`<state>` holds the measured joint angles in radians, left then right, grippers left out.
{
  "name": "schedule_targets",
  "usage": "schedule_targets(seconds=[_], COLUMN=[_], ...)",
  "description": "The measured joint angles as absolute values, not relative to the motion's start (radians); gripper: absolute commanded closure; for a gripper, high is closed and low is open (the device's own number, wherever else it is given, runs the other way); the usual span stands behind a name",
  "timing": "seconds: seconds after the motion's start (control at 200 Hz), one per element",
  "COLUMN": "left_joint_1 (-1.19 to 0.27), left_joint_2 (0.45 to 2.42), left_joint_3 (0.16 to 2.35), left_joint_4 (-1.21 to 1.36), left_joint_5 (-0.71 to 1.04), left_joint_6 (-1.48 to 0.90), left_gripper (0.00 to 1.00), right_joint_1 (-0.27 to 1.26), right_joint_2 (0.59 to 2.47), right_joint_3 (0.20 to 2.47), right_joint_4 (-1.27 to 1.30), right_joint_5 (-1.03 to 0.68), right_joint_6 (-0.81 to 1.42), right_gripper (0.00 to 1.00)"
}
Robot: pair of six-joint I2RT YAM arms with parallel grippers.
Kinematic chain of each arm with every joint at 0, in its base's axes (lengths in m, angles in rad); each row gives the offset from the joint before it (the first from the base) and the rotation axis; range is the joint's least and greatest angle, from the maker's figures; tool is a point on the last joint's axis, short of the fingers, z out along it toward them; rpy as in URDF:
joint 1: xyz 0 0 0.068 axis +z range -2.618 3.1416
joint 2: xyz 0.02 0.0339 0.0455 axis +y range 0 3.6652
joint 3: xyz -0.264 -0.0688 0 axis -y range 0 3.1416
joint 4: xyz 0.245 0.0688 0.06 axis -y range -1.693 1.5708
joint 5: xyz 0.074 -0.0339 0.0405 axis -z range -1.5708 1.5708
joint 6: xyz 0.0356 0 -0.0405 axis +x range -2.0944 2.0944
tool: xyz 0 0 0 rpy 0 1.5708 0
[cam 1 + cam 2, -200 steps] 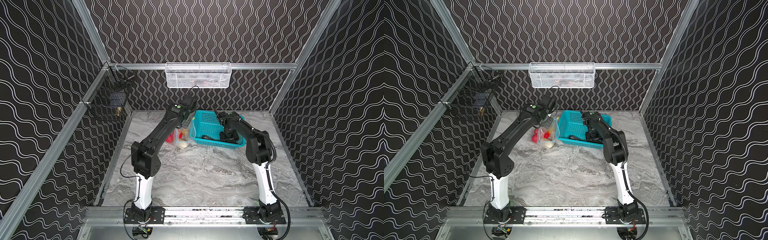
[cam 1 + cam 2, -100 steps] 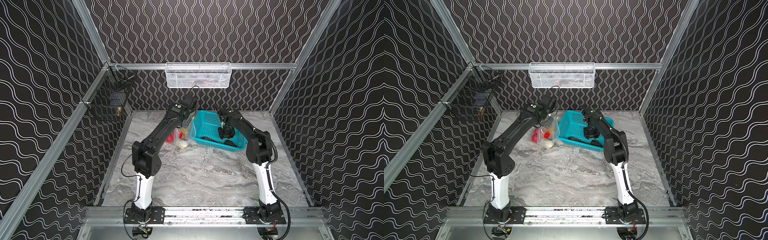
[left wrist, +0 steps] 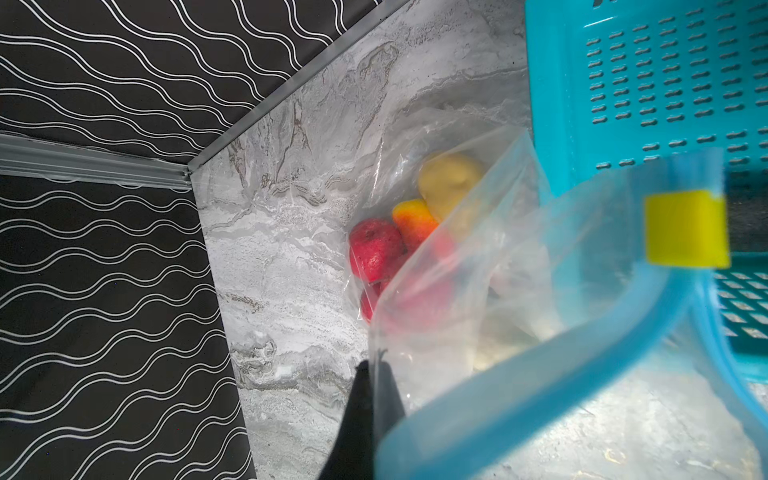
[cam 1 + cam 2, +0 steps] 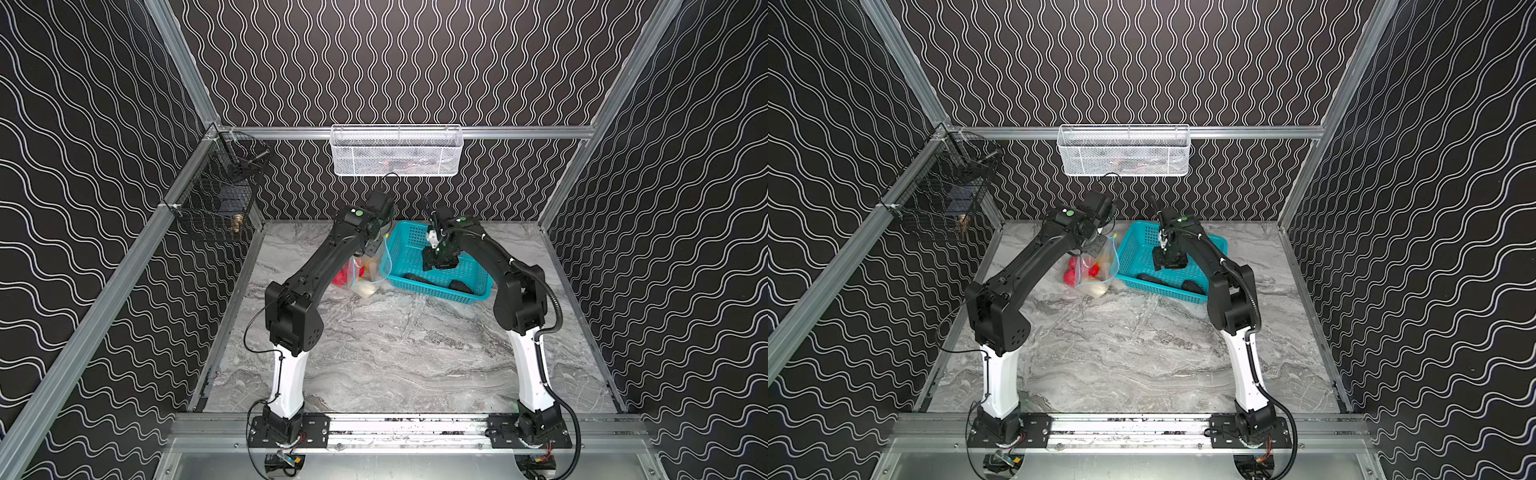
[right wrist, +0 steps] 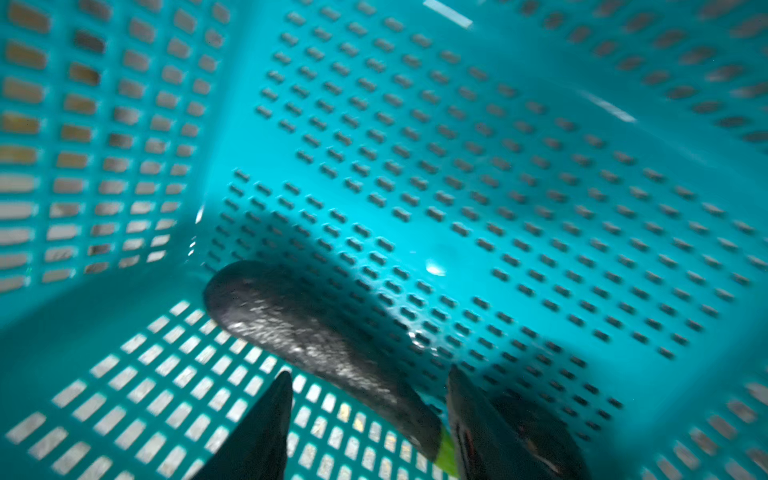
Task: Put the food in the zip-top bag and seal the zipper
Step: 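Close the right gripper on the dark purple eggplant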
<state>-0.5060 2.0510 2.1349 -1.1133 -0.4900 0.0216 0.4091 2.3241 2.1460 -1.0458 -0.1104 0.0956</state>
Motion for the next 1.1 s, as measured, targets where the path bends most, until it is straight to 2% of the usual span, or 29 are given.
schedule_targets(seconds=[0.325,0.551,0.716,0.966,1.096], left_joint_1=[-0.511,-0.514,-0.516,-0.52,-0.521], left_joint_2=[2.073,2.087,2.091,2.091,2.091], left_joint_3=[2.158,2.171,2.173,2.173,2.173], left_joint_4=[-1.119,-1.121,-1.121,-1.121,-1.121], left_joint_5=[-0.5,-0.515,-0.521,-0.528,-0.531], left_joint_6=[0.022,0.022,0.022,0.022,0.022], left_gripper=[1.0,1.0,1.0,1.0,1.0], right_joint_1=[0.451,0.467,0.475,0.476,0.476], right_joint_2=[2.385,2.438,2.467,2.47,2.471], right_joint_3=[2.206,2.212,2.189,2.173,2.185], right_joint_4=[-1.006,-1.005,-1.004,-0.983,-0.985], right_joint_5=[-0.151,-0.161,-0.126,-0.064,-0.042], right_joint_6=[-0.068,-0.16,-0.185,-0.19,-0.175], right_gripper=[0.23,0.22,0.32,0.57,0.66])
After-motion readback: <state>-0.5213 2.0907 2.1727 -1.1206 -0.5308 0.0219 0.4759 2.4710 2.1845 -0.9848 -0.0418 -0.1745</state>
